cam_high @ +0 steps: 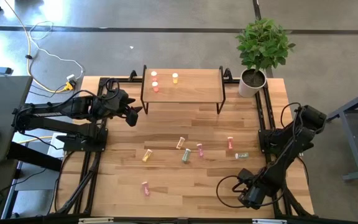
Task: Pick and place medicine bottles onto shelf by color
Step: Put the bottom blue pill bottle on the shelf
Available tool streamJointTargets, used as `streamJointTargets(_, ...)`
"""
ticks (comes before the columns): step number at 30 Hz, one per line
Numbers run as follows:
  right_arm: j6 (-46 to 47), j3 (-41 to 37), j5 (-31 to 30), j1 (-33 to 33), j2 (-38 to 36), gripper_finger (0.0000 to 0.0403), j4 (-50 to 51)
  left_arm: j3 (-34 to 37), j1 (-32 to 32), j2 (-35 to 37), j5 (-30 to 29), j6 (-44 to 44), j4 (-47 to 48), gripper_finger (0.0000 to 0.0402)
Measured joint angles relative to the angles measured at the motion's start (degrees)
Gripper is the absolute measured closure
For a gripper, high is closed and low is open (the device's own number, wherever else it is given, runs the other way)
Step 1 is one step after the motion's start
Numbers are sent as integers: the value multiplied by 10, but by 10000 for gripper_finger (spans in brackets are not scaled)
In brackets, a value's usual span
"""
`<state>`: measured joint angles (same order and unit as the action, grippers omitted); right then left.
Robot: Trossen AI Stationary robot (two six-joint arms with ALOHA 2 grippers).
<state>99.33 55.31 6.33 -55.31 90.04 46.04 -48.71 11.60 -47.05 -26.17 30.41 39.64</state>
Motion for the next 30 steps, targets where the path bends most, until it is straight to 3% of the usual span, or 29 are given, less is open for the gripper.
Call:
streamJointTargets(13,3,0,3,0,0,294,0,0,0,0,0,9,0,145)
streamJointTargets(23,-8,1,1,6,-5,295,-61,0,0,0,-9,4,0,145)
streamJointTargets(30,-43,1,-28,52,-5,295,-147,0,0,0,-7,-15,0,145)
